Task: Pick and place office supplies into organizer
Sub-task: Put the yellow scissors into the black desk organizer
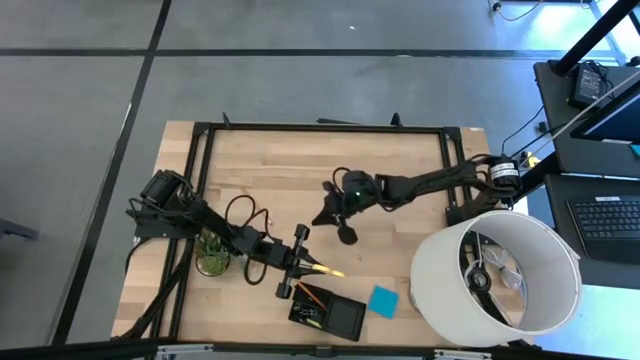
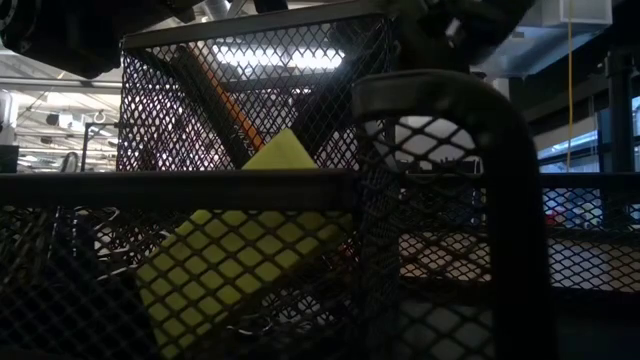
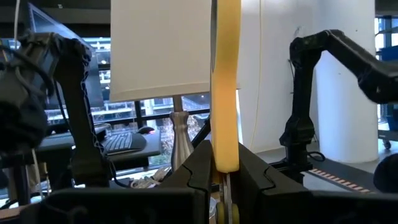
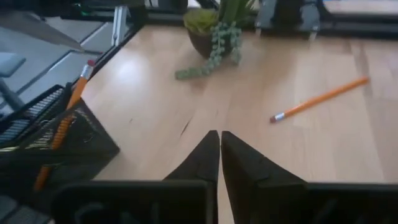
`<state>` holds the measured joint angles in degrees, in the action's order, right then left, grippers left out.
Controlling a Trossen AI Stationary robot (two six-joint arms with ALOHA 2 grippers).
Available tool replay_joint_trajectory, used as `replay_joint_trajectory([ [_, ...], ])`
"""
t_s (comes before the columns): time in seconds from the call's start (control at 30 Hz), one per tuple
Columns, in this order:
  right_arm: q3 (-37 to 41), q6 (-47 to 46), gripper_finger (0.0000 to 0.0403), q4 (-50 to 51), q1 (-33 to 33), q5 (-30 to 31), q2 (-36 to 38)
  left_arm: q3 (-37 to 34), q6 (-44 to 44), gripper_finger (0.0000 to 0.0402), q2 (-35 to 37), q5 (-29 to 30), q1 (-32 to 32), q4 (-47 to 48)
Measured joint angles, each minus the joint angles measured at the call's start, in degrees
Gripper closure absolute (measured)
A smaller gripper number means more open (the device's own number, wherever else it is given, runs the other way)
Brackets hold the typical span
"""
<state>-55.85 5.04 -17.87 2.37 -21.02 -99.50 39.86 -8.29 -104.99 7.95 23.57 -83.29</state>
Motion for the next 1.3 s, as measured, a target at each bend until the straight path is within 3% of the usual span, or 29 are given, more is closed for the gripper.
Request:
replay_joint_trajectory([
  [0.3,-11.05,4.31,0.0382,23.41,0.16,3.24,1.86,-0.92,-2.97,0.0372,0.41,4.93,-0.02,0.02],
  [0.47,-13.31,2.11,0.0381,29.2,0.16,3.39,2.37,-1.25,-2.96,0.0372,0.48,5.06,-0.07,-0.11],
  [0.9,-13.75,4.28,0.0375,37.02,0.16,3.39,14.26,-1.44,-2.99,0.0372,0.5,7.51,-0.04,0.44],
  [1.0,-13.73,4.29,0.0348,37.97,0.16,3.41,15.2,-1.44,-2.97,0.0372,0.5,7.64,-0.04,0.83],
  [1.13,-13.73,2.42,0.0282,38.39,0.16,3.4,16.64,-1.44,-2.99,0.0372,0.5,7.92,-0.04,0.81],
  [1.3,-13.73,1.79,0.0206,38.21,0.16,3.41,18.99,-1.44,-3.02,0.0372,0.5,17.12,0.01,0.77],
])
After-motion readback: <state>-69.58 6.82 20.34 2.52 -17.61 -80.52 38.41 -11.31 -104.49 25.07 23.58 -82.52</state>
